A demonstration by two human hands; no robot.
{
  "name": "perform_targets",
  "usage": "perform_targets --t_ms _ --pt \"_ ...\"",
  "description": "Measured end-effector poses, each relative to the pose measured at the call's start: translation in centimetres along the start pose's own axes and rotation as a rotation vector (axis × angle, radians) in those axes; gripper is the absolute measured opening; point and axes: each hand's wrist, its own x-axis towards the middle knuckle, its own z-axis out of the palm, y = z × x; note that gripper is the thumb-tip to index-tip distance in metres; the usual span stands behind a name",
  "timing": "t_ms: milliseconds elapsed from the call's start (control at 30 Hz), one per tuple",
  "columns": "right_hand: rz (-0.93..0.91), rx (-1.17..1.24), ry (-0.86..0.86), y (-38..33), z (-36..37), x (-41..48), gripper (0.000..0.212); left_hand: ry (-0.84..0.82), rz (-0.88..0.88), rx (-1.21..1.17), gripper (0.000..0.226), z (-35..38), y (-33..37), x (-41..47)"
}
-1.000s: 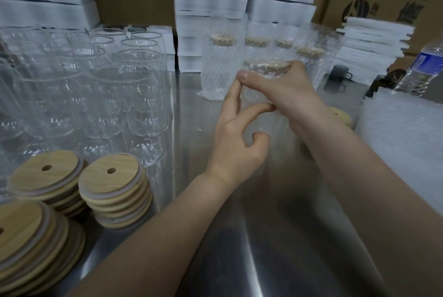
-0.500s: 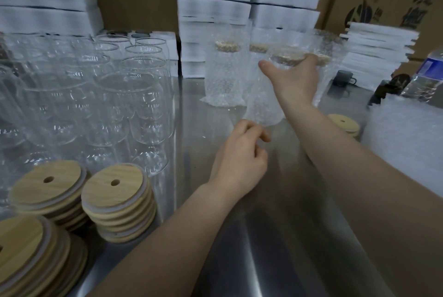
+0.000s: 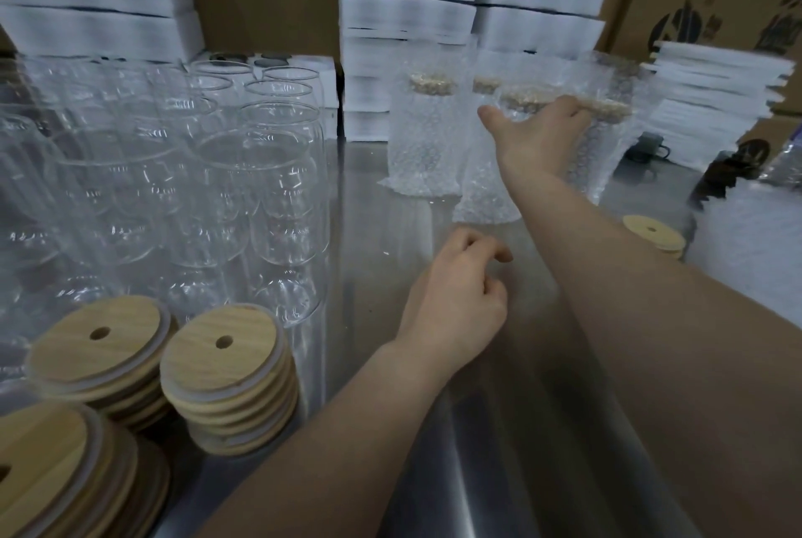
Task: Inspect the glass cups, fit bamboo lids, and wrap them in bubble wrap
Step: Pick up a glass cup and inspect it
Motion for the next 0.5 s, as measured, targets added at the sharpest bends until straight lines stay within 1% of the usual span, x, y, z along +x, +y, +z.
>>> perform_targets --t_ms 100,233,367,400,433,500 --pt "0.018 -0.051 -0.028 -0.1 0.0 0.0 0.096 0.012 -0.016 0.002 0.029 0.0 -0.2 0.2" --pt "0.071 -0.189 -0.087 -0.9 -0.7 -0.1 0.103 0.068 -0.068 -0.03 0.03 0.0 -0.5 0.4" --pt "0.075 -0.22 -0.183 -1.8 -2.1 -0.5 0.119 0.109 -0.152 -0.091 0.03 -0.1 -0.6 0.7" --pt "0.035 -0.242 -0.174 -2.0 -2.5 -0.7 0.121 0.115 -0.165 -0.105 0.03 -0.1 -0.7 0.7" --pt "-0.042 -0.267 -0.141 -2.3 -2.9 -1.1 0.117 0.119 -0.175 -0.114 0.03 -0.1 -0.6 0.7" --pt "-0.292 -0.26 -0.02 -3.0 -3.8 -2.3 0.097 0.125 -0.19 -0.121 0.03 -0.2 -0.6 0.7"
